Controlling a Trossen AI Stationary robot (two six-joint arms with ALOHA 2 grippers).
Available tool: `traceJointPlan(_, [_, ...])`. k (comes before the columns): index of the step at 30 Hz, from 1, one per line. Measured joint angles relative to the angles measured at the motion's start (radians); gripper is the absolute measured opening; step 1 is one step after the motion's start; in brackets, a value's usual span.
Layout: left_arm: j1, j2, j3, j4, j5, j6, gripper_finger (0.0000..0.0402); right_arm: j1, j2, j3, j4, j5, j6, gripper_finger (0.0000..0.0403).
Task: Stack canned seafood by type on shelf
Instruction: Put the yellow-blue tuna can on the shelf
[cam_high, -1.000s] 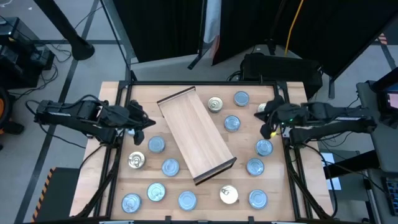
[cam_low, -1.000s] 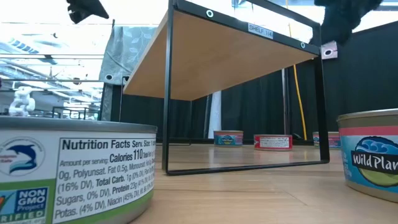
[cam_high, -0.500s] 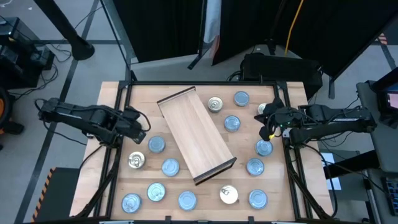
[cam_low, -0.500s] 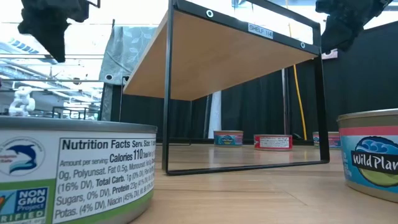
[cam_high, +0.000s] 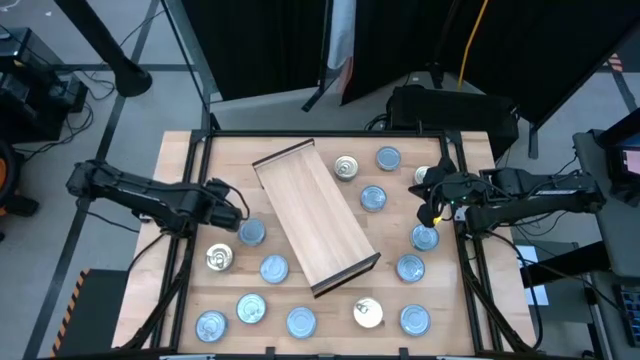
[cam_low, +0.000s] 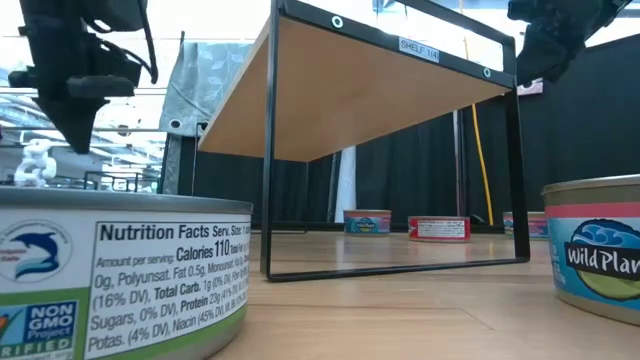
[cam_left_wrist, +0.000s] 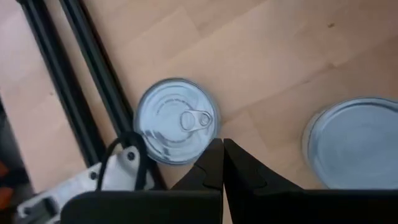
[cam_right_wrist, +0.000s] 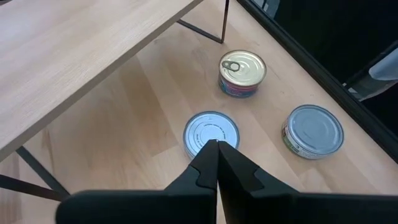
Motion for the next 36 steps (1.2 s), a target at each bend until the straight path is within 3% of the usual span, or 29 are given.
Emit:
traceJointPlan(6, [0.054,0.0,-0.053,0.063,0.084,0.087,0.0002,0.0,0.0,0.0,0.037,0.0,-0.02,0.0])
traceJointPlan(14, [0.122,0.0,-0.17,0.199,0.085,0.153,0.0002,0.0,0.0,0.0,0.063,0.0,-0.028,0.0])
traceJointPlan(36, [0.182,0.003,-0.289,0.371,0.03,0.188,0.0002,0.0,0.0,0.0,0.066,0.0,-0.034,0.0])
